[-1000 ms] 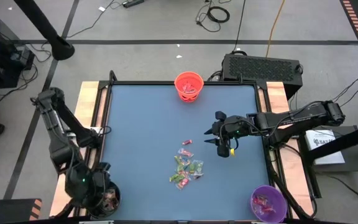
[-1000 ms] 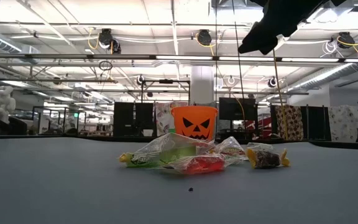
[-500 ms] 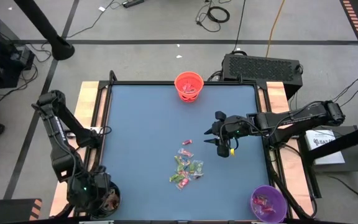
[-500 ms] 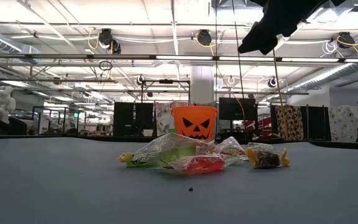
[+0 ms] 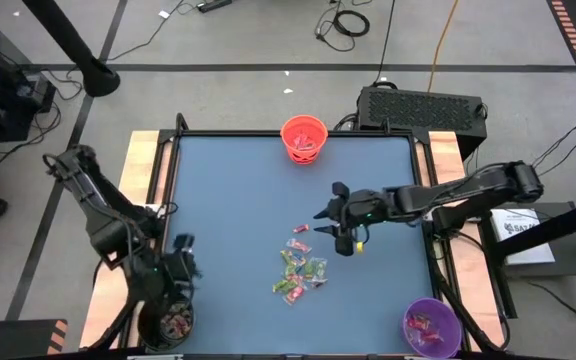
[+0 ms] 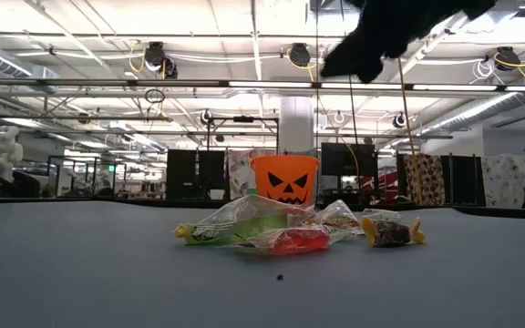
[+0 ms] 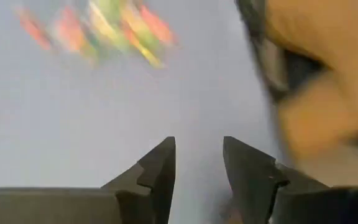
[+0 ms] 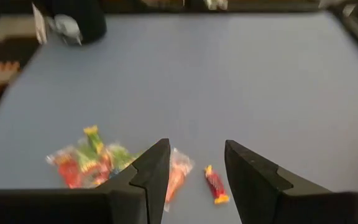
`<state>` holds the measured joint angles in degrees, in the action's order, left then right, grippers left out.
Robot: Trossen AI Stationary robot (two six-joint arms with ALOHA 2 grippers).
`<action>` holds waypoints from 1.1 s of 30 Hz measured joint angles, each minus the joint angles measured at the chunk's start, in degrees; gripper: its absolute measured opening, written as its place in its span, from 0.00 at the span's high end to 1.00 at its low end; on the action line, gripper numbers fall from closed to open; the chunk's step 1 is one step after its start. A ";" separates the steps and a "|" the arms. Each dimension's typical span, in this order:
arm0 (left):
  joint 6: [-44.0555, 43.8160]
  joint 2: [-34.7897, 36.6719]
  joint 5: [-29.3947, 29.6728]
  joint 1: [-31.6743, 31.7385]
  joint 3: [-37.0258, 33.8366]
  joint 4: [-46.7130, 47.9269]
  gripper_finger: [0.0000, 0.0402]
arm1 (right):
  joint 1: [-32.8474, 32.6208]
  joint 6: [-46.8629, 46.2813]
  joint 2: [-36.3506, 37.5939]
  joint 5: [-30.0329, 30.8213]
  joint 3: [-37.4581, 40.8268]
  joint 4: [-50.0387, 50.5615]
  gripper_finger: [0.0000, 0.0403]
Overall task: Sort candy by brand, put in halloween buckets
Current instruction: Put the small orange gummy into the purple bucket
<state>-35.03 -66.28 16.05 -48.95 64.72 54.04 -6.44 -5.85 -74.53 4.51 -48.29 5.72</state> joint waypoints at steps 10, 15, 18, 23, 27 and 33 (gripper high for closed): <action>32.54 -0.09 36.61 12.15 0.48 -7.68 0.65 | -0.06 -5.59 -13.61 -0.50 0.02 -2.54 0.64; 28.92 -0.10 33.72 18.84 -0.74 -9.59 0.65 | 0.03 -5.69 -18.84 -2.31 0.02 -4.55 0.64; 28.38 -0.13 33.51 22.15 -3.71 -12.06 0.65 | -0.07 -7.04 -21.25 -5.00 -0.56 -5.93 0.64; 31.10 -0.12 33.11 25.72 -6.75 -11.79 0.65 | -0.90 -7.03 -24.52 -5.09 -3.45 -5.34 0.61; 31.17 -0.11 30.38 27.67 -7.14 -11.76 0.65 | -1.16 -8.14 -26.93 -6.33 -6.47 -0.02 0.56; 31.28 -0.11 27.66 29.15 -7.14 -12.15 0.65 | -1.18 -8.50 -29.36 -6.40 -8.09 3.54 0.52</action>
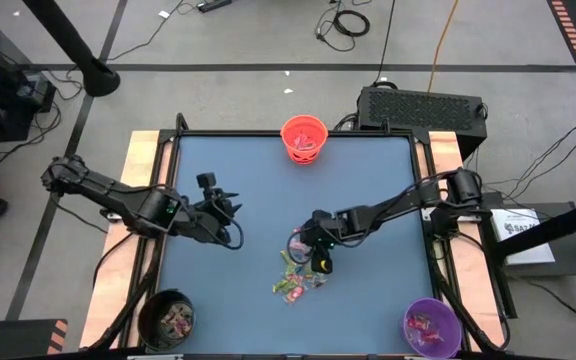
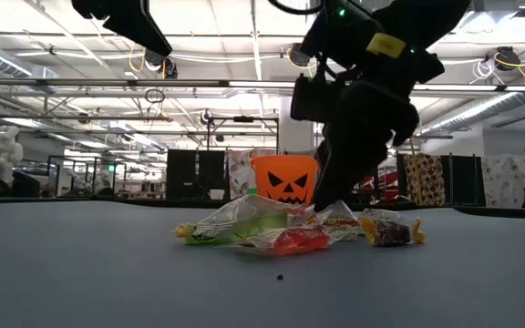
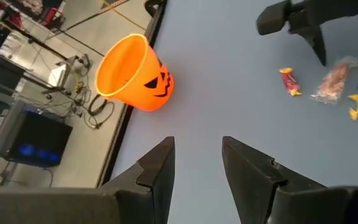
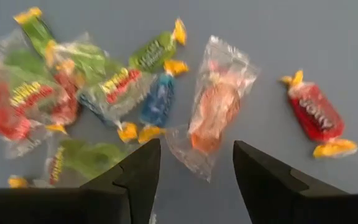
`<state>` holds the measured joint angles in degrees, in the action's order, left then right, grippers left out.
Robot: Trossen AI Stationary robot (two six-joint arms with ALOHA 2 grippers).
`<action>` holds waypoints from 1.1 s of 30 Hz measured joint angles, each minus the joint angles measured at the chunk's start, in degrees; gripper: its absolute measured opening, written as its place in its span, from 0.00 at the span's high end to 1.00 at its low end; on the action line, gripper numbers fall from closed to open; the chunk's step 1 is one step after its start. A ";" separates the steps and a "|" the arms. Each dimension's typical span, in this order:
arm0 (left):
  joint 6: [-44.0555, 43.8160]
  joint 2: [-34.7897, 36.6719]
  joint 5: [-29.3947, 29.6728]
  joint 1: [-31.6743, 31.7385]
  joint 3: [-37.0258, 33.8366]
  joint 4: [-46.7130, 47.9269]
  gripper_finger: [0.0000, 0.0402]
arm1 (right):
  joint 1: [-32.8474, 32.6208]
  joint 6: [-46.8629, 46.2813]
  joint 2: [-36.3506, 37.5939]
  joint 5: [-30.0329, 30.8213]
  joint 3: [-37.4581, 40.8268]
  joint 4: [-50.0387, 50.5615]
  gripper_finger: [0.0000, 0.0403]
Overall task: Sort candy by brand, put in halloween buckets
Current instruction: Put the small orange gummy into the purple bucket
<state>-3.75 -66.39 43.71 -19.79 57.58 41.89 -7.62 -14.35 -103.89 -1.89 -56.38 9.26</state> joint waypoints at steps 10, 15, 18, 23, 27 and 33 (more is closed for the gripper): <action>0.04 -0.01 -0.27 0.18 0.02 -0.49 0.65 | 0.90 0.85 -1.07 0.04 -0.02 1.53 0.67; 0.11 -0.01 -0.25 0.18 0.02 -0.83 0.65 | 1.18 2.90 -1.07 0.04 -0.02 1.55 0.86; 0.13 0.00 -0.25 0.18 0.02 -0.83 0.65 | 1.16 5.36 -1.07 0.04 -0.02 1.53 0.97; 0.15 0.00 -0.25 0.18 0.04 -0.83 0.65 | 1.16 6.48 -0.55 -0.01 -0.05 1.89 1.00; 0.15 0.00 -0.25 0.20 0.06 -0.77 0.65 | 0.42 7.72 1.60 0.37 -1.27 5.24 1.00; 0.17 -0.02 -0.25 0.29 0.07 -0.69 0.65 | -2.68 10.65 10.06 7.16 -4.09 9.06 1.00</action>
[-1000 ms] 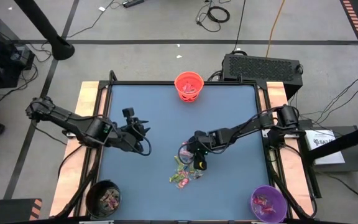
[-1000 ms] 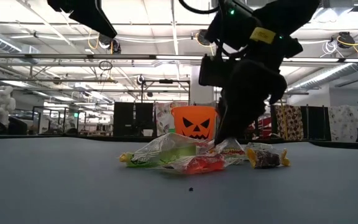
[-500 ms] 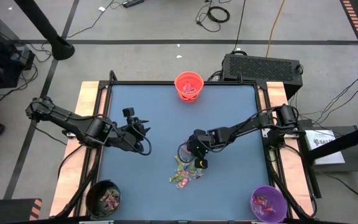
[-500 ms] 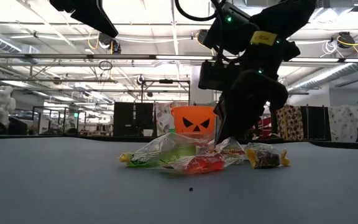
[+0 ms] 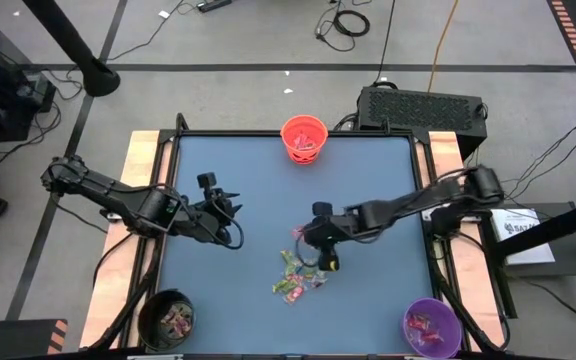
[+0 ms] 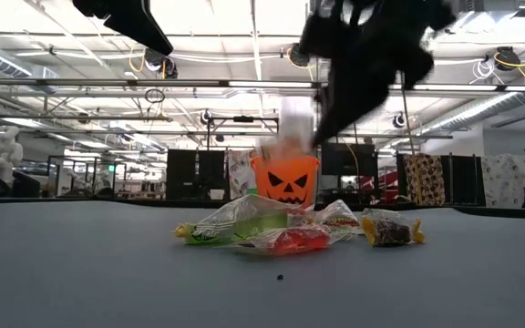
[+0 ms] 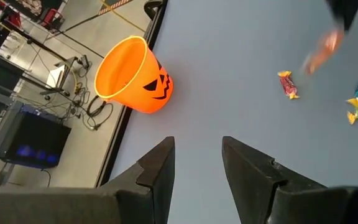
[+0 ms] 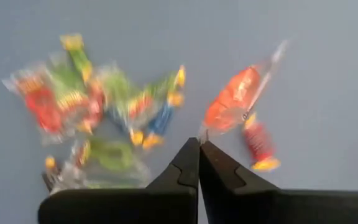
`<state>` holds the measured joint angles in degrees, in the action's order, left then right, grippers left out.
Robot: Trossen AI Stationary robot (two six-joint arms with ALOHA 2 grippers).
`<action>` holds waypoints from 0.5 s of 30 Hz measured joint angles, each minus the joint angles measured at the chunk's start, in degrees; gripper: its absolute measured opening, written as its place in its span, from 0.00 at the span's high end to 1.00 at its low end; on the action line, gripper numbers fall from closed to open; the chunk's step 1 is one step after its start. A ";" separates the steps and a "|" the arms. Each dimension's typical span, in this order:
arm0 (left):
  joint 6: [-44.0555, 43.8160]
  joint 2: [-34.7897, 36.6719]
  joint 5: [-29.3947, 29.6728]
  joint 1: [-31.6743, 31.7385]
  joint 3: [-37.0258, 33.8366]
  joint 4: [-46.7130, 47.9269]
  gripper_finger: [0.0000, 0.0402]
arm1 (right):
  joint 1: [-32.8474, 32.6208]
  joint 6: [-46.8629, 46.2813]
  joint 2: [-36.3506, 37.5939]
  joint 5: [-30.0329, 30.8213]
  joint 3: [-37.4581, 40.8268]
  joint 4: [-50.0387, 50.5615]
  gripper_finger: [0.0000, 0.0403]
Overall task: Sort candy by brand, put in halloween buckets
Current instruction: Put the small orange gummy into the purple bucket
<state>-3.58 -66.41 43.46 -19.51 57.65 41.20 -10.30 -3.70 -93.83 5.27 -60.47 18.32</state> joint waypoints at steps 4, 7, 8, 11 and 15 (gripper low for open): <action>-0.11 0.00 0.00 0.00 0.00 0.01 0.65 | -2.39 4.26 8.49 8.46 -1.23 -0.56 1.00; -0.39 0.00 0.00 0.00 0.00 -0.16 0.65 | -4.47 7.45 14.83 17.63 -1.41 -2.02 1.00; -0.41 0.00 0.00 0.00 0.00 -0.18 0.65 | -5.30 8.55 16.57 20.61 -1.42 -2.43 1.00; -0.44 0.00 0.00 0.00 0.00 -0.21 0.65 | -8.31 10.35 20.96 26.69 -1.42 -2.68 1.00; -0.58 0.00 -0.07 0.00 0.00 -0.48 0.65 | -12.39 10.59 24.15 30.72 -1.42 0.18 1.00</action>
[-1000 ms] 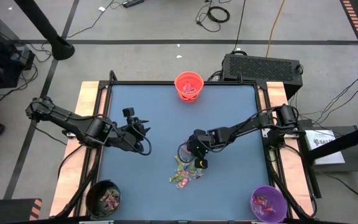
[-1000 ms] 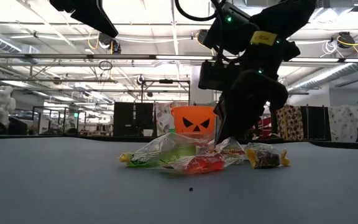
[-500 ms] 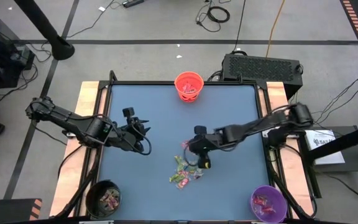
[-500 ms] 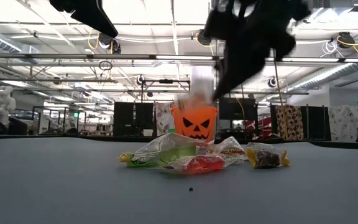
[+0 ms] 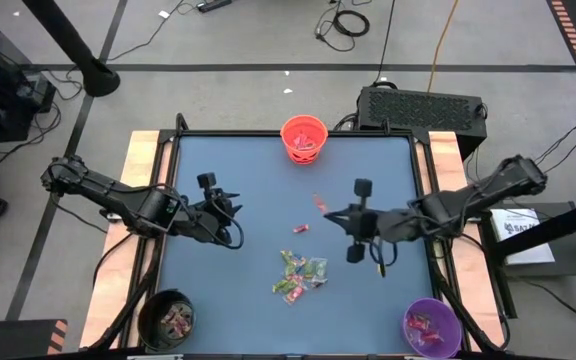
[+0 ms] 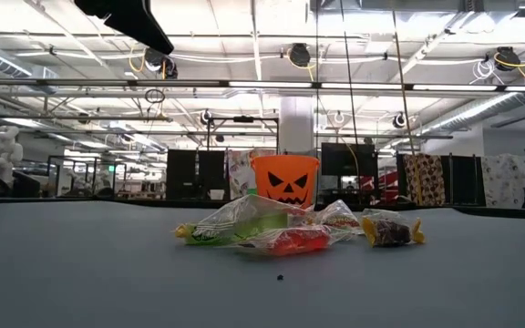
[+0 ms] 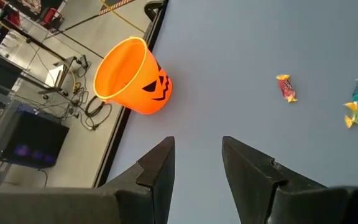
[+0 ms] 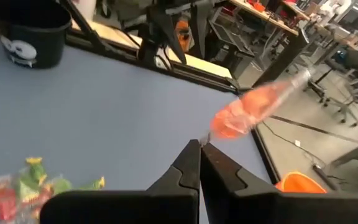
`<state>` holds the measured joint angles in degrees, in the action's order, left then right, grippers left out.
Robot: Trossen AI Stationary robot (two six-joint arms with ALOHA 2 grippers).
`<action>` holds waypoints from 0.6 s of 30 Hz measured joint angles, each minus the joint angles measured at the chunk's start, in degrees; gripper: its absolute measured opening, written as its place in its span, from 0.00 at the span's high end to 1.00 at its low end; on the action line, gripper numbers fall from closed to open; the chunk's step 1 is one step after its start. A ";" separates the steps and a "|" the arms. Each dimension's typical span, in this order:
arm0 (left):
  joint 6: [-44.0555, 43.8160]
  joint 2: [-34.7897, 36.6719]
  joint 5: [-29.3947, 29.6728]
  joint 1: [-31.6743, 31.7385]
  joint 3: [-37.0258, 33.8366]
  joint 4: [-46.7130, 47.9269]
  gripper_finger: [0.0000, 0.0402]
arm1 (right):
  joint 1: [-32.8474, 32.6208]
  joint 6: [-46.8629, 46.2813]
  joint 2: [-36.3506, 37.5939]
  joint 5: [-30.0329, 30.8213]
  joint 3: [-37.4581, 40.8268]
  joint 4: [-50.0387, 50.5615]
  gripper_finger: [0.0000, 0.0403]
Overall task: Sort candy by brand, put in halloween buckets
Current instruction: Put the small orange gummy into the purple bucket
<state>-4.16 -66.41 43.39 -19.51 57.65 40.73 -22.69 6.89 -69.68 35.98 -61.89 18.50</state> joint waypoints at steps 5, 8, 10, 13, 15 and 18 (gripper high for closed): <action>-0.01 0.00 -2.64 0.00 0.00 -0.97 0.65 | -3.31 -1.33 1.09 3.09 0.02 4.34 1.00; 0.05 0.00 -4.27 0.00 0.00 -2.92 0.65 | -4.28 -1.23 1.15 3.09 0.02 5.33 1.00; 0.88 0.00 -4.72 0.00 0.00 -4.21 0.65 | -4.53 -0.93 1.13 3.06 0.02 5.49 1.00; 3.55 0.00 -6.61 0.00 0.00 -7.01 0.65 | -4.48 -1.27 1.15 3.08 0.02 6.20 1.00; 5.75 0.00 -8.48 0.00 0.00 -9.47 0.65 | -4.47 -2.17 1.13 3.07 0.04 7.28 1.00; 8.42 0.00 -11.51 0.00 0.00 -13.47 0.65 | -4.47 -4.93 1.13 3.04 0.04 9.41 1.00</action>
<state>4.26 -66.41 31.88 -19.51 57.65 27.26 -27.16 1.97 -68.55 39.02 -61.84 27.90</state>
